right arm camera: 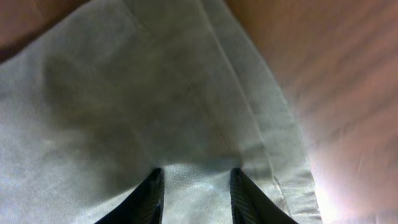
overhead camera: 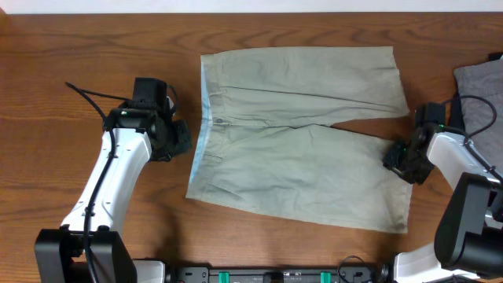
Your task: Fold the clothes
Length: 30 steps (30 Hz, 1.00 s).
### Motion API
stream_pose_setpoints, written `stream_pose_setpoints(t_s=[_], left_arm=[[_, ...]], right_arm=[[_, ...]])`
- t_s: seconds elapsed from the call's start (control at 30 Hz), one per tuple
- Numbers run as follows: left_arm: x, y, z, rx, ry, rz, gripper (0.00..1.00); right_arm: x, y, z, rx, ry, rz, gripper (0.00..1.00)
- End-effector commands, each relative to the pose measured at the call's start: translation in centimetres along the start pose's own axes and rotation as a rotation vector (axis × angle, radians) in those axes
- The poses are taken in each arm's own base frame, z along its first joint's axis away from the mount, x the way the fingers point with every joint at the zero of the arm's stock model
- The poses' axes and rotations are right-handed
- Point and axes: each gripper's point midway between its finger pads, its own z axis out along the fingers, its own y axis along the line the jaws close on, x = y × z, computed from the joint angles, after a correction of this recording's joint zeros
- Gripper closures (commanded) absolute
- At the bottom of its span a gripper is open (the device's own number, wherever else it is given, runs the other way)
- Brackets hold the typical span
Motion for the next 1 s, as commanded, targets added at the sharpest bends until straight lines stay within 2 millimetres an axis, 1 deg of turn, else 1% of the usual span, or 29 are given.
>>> stream_pose_setpoints(t_s=[0.0, 0.17, 0.3, 0.37, 0.43, 0.53, 0.6, 0.63, 0.67, 0.77, 0.8, 0.87, 0.9, 0.97], left_arm=[[-0.3, 0.4, 0.2, -0.022, -0.012, -0.015, 0.78], [-1.0, 1.3, 0.1, -0.080, -0.047, -0.015, 0.78], [-1.0, 1.3, 0.1, -0.078, -0.049, -0.014, 0.78], [-0.8, 1.3, 0.0, -0.079, -0.045, -0.014, 0.79], [-0.7, 1.2, -0.5, -0.068, -0.050, -0.014, 0.79], [-0.9, 0.9, -1.8, -0.049, -0.090, -0.022, 0.78], [-1.0, 0.7, -2.8, -0.035, -0.120, -0.045, 0.74], [-1.0, 0.6, -3.1, -0.030, -0.130, -0.056, 0.72], [-0.9, 0.4, -3.5, -0.016, -0.135, -0.057, 0.71], [-0.7, 0.3, -3.7, -0.005, -0.132, -0.056, 0.71], [-0.7, 0.3, -3.7, -0.005, -0.131, -0.056, 0.71], [-0.8, 0.3, -3.5, -0.006, -0.130, -0.056, 0.70], [-0.9, 0.2, -3.5, -0.006, -0.131, -0.056, 0.71], [-1.0, 0.2, -3.4, -0.004, -0.135, -0.056, 0.70]], right_arm=[[0.7, -0.2, 3.9, 0.033, 0.050, -0.004, 0.66], [-1.1, 1.0, 5.0, -0.007, -0.005, -0.022, 0.63], [-2.3, 2.5, 4.6, -0.069, -0.038, -0.095, 0.56], [-2.9, 3.0, 3.6, -0.081, -0.028, -0.094, 0.50], [-3.6, 3.4, 1.9, -0.081, -0.029, -0.094, 0.45], [-4.8, 3.9, -1.7, -0.088, -0.047, -0.095, 0.41], [-5.0, 3.8, -4.0, -0.084, -0.054, -0.093, 0.37], [-4.7, 3.4, -5.3, -0.071, -0.050, -0.083, 0.30], [-4.0, 2.8, -6.5, -0.056, -0.037, -0.060, 0.28], [-1.9, 1.5, -8.6, -0.030, 0.002, -0.032, 0.28], [-1.0, 1.0, -9.1, -0.018, 0.026, -0.015, 0.29], [0.5, 0.2, -9.8, 0.004, 0.064, 0.013, 0.37], [1.1, -0.3, -9.9, 0.018, 0.075, 0.033, 0.41], [1.9, -1.6, -9.7, 0.057, 0.077, 0.090, 0.43]])
